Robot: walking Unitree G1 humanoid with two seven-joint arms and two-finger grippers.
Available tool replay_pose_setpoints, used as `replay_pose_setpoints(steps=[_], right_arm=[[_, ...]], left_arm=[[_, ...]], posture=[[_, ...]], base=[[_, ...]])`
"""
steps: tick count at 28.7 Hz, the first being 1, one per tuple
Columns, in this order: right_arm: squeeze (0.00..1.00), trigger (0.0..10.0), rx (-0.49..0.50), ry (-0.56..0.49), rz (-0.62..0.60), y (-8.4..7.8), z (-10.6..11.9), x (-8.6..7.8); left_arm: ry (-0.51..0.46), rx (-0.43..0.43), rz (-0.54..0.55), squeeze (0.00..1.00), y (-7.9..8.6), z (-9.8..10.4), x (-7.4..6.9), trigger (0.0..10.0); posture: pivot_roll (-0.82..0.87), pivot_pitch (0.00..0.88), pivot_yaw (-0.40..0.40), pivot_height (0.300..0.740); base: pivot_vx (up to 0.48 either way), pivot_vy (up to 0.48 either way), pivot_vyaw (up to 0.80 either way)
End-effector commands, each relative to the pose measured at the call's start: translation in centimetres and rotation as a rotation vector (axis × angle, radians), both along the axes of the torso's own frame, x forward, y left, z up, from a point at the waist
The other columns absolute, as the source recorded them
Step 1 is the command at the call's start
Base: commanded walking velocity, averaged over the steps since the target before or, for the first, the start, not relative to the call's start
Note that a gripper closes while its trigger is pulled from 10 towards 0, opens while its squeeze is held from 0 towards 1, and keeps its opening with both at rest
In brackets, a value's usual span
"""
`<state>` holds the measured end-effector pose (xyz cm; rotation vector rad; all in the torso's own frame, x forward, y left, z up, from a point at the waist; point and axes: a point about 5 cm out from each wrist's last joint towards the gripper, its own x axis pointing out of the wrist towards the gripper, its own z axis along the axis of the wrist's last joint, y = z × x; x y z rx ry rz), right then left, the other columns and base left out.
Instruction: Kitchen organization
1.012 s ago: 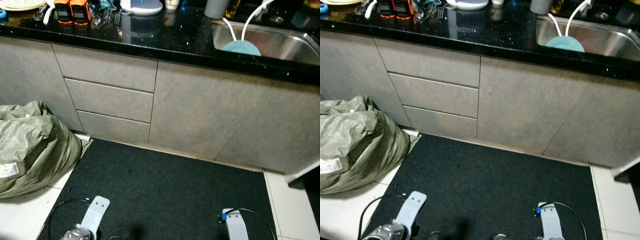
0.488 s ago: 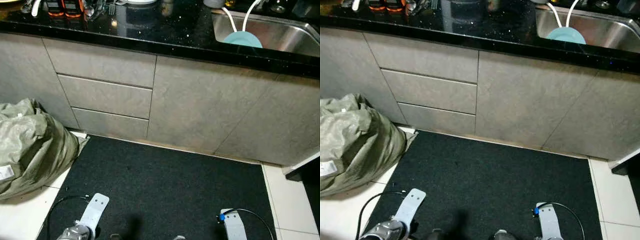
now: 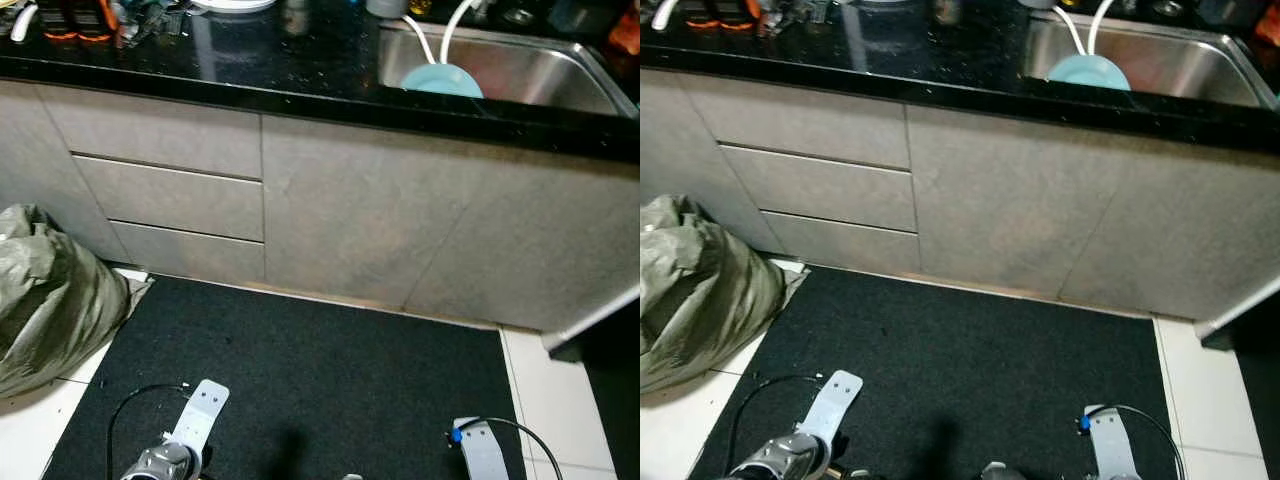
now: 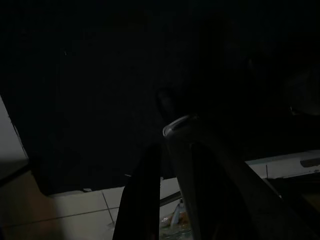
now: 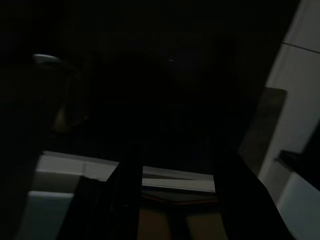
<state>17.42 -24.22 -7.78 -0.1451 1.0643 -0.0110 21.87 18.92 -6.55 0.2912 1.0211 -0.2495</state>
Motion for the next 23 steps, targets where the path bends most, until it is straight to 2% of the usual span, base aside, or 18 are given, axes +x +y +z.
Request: replay_pose_setpoints(steps=[1, 14, 23], right_arm=[[0.0, 10.0, 0.009, 0.029, -0.008, 0.19, -0.42, -0.79], [0.0, 10.0, 0.0, 0.037, 0.01, 0.14, -0.42, -0.79], [0.0, 10.0, -0.017, 0.042, 0.024, 0.15, -0.25, -0.37]], left_arm=[[0.032, 0.011, 0.004, 0.0, 0.41, -0.51, -0.96, 10.0], [0.027, 0.013, -0.007, 0.0, 0.27, -0.48, -0.86, 10.0], [0.008, 0.026, -0.059, 0.0, 0.12, -0.13, -0.25, 10.0]], posture=[[0.0, 0.14, -0.044, 0.74], [0.0, 0.145, -0.041, 0.74], [-0.01, 0.129, -0.036, 0.74]], base=[[0.0, 0.0, 0.0], [0.0, 0.0, 0.0], [0.0, 0.0, 0.0]])
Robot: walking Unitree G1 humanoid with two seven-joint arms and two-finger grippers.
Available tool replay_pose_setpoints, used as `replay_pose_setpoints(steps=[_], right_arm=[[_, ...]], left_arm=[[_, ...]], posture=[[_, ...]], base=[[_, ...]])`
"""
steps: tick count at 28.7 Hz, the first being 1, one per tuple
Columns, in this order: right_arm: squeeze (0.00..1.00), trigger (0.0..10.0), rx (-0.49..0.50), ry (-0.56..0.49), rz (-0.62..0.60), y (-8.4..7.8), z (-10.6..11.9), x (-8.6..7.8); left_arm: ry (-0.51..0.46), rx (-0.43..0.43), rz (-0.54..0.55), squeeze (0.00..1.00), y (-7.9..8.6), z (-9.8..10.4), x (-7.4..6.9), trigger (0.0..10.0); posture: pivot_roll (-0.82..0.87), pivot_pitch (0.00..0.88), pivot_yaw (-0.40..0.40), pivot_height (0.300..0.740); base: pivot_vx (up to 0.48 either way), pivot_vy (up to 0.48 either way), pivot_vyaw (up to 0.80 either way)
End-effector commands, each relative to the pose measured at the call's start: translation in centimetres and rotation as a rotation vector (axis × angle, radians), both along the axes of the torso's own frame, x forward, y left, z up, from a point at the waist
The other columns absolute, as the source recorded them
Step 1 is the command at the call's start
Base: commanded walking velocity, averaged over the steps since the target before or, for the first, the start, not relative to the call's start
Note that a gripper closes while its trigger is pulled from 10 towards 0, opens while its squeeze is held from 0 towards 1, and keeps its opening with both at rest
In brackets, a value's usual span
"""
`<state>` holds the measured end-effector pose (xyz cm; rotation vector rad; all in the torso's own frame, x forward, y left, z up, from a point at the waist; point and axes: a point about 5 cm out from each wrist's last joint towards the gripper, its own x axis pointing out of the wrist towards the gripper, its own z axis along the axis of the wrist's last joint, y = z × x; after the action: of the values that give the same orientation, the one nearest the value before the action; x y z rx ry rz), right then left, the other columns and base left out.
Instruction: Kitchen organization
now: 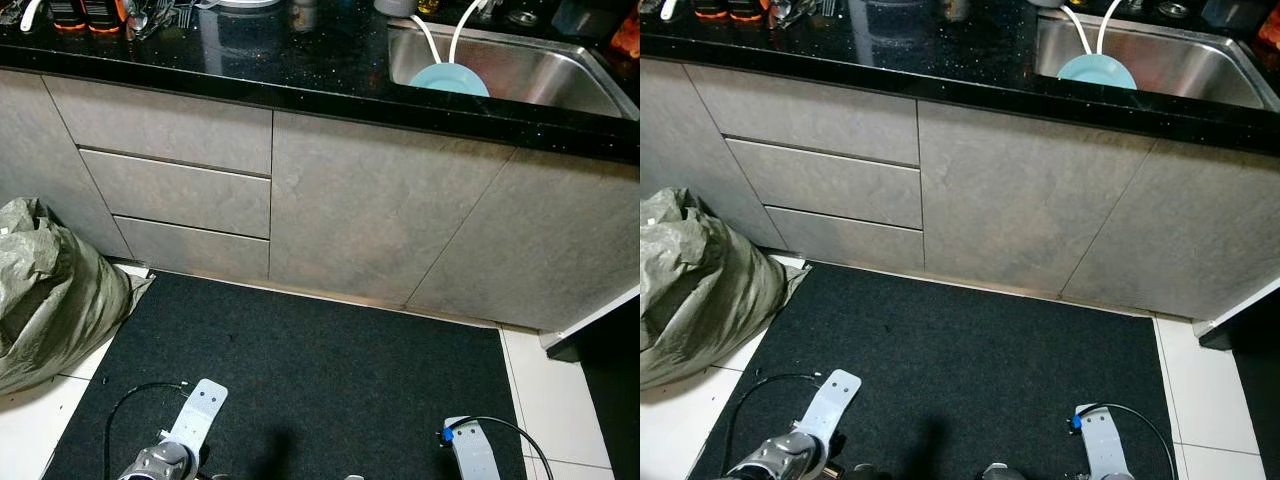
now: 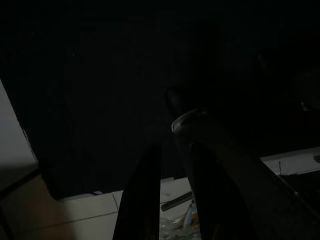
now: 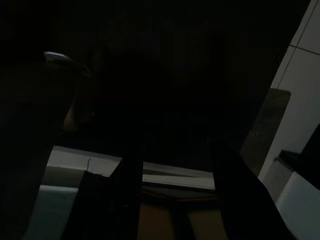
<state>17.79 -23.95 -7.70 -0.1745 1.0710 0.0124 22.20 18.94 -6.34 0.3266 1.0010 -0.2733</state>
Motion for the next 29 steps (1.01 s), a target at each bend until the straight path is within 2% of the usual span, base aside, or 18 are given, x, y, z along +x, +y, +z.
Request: replay_pose_setpoints(steps=[1, 22, 29], right_arm=[[0.0, 10.0, -0.006, 0.031, -0.007, -0.12, -0.3, -0.65], [0.0, 10.0, -0.024, 0.037, 0.05, 0.21, -0.16, -0.16], [0.0, 10.0, -0.033, 0.05, 0.047, 0.1, -0.33, -0.57]], left_arm=[[0.025, 0.014, -0.025, 0.0, 0.09, -0.29, -0.49, 10.0], [0.028, 0.036, -0.049, 0.0, 0.52, -0.03, -0.17, 10.0], [0.037, 0.035, -0.056, 0.0, 0.55, -0.22, -0.5, 10.0]], posture=[[-0.01, 0.128, -0.032, 0.74], [-0.02, 0.14, -0.012, 0.74], [-0.03, 0.145, -0.008, 0.74]], base=[[0.0, 0.0, 0.0], [0.0, 0.0, 0.0], [0.0, 0.0, 0.0]])
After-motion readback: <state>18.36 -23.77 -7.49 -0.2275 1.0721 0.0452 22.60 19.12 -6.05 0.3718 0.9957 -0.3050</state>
